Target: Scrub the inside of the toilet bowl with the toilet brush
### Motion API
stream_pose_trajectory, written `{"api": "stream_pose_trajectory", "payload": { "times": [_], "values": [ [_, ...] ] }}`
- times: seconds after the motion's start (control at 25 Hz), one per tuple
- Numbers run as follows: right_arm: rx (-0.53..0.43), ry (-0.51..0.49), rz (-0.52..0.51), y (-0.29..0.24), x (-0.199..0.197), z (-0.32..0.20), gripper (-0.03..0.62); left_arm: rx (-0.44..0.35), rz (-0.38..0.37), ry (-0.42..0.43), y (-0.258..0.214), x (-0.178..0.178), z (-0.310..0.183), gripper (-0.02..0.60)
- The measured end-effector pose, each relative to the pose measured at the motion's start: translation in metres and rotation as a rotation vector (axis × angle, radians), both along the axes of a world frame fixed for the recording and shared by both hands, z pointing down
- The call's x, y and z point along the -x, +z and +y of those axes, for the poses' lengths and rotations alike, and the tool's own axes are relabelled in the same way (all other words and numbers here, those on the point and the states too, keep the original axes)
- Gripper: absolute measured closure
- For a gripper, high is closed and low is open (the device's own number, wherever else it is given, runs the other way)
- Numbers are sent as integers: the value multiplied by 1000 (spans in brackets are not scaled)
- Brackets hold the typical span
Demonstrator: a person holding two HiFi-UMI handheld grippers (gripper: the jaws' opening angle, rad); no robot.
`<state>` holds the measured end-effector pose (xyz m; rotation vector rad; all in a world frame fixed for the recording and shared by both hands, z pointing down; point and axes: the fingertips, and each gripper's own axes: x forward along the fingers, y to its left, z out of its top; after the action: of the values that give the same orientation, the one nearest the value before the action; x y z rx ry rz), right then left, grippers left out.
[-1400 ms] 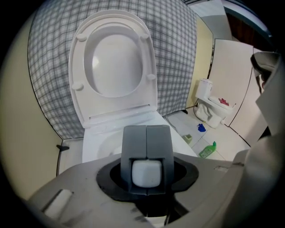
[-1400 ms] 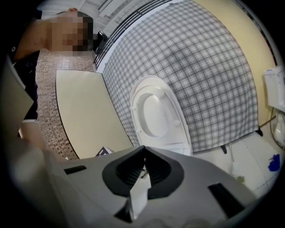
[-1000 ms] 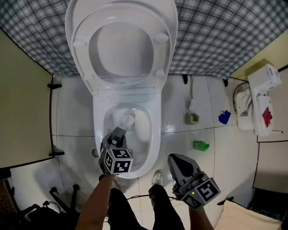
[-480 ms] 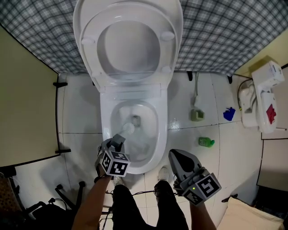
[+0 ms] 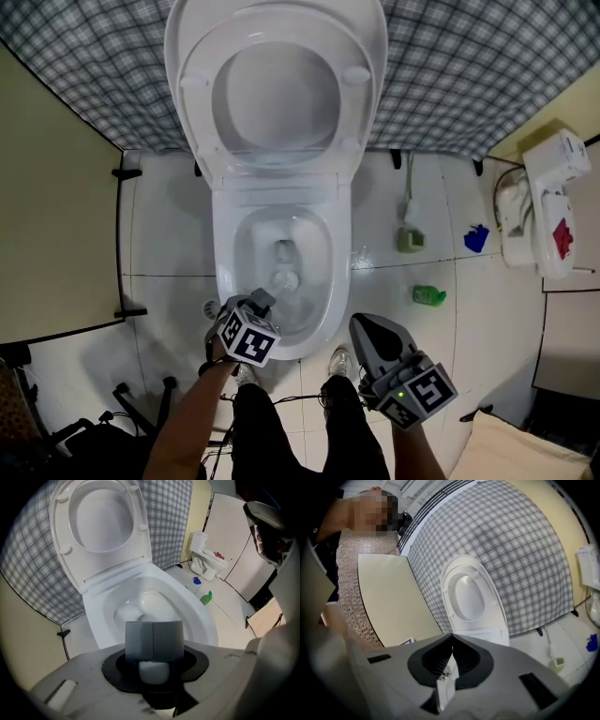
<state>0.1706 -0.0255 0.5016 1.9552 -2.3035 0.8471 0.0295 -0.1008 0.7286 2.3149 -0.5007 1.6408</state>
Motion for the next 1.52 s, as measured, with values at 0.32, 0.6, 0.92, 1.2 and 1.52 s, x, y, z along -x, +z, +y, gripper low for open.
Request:
{"api": "stream_pose_trajectory", "payload": {
  "times": [0.32, 0.6, 0.92, 1.2, 1.52],
  "values": [
    [17, 2, 9, 13, -18, 3, 594, -34, -29, 68, 27, -30, -3, 413],
    [32, -16, 23, 24, -38, 0, 594, -53, -21, 21, 51, -49, -22, 414],
    [41, -13, 24, 29, -47, 1, 594, -71, 113, -143, 34, -61, -44, 414],
    [21, -27, 25, 15, -36, -4, 594, -72, 200, -128, 1, -61, -32, 414],
    [-7, -47, 25, -4, -9, -9, 594, -107, 146, 144, -25, -71, 31, 413]
  ]
}}
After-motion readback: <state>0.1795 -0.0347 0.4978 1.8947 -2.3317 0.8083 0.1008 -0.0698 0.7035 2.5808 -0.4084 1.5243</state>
